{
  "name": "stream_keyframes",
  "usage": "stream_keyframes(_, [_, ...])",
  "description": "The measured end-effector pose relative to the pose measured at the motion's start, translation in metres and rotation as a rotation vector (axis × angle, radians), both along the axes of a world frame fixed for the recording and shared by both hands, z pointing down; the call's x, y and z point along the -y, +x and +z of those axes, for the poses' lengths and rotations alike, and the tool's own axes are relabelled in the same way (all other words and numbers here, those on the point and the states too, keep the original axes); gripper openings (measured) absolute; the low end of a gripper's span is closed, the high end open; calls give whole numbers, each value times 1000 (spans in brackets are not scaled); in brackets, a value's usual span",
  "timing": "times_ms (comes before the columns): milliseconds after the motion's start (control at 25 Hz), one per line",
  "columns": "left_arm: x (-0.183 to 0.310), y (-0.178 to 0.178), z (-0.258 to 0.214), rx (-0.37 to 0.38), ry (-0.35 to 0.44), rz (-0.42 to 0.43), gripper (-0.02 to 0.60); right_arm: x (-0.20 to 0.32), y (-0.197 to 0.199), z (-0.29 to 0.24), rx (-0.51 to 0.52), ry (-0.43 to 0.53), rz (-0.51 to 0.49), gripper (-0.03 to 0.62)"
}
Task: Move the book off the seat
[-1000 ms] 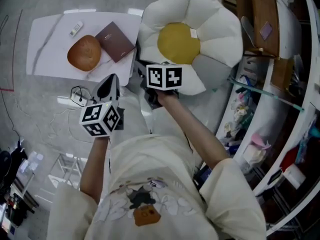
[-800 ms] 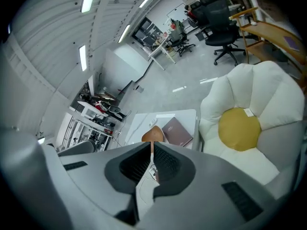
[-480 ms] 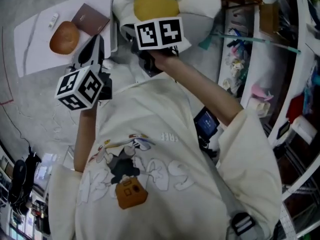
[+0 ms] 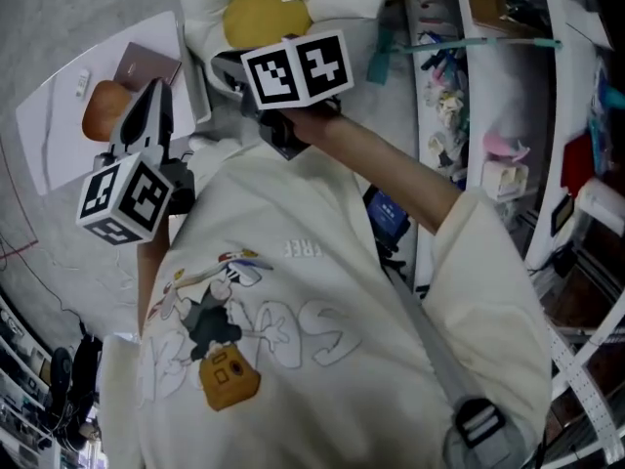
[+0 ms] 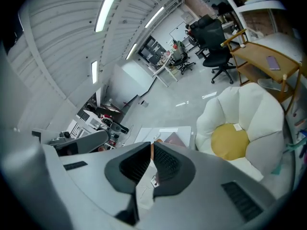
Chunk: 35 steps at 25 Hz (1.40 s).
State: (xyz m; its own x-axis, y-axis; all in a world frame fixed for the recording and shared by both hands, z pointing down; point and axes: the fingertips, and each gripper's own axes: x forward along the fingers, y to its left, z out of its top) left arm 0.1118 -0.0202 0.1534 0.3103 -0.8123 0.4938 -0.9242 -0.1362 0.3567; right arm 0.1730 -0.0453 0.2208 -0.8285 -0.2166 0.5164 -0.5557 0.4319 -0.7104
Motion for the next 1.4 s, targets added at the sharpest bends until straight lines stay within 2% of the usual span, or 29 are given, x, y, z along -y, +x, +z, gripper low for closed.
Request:
stream_keyframes(120, [1,17,-9,-5,-3,34,11,3,15,-16,20,24,27,25])
stream_keyframes(280, [-2,38,-15,-20,-16,75,10,-2,34,-31,91,-25,113,25])
stream_keyframes(400, [2,48,-20,-28,-8,94,11,-2,44,-41,137,-21,156,26])
stream_keyframes(520, [4,60,-20,-21,-3,120,11,-4,55,-46,129,-1,172,26])
stream_keyframes(720, [14,60,-23,20,20,115,11,-10,52,-49,44,144,188,26])
stream_keyframes(880, [7,73,-21,2,24,105,11,-18,71,-51,102,139,294,26])
stream_keyframes(1000, [3,77,-26,1,47,112,10,-18,86,-63,106,221,352,26])
stream_keyframes(1200, [-1,81,-32,45,83,119,11,-23,80,-85,106,388,305,26])
stream_keyframes(1400, [-7,80,-31,80,111,70,11,-28,80,-88,118,450,254,26])
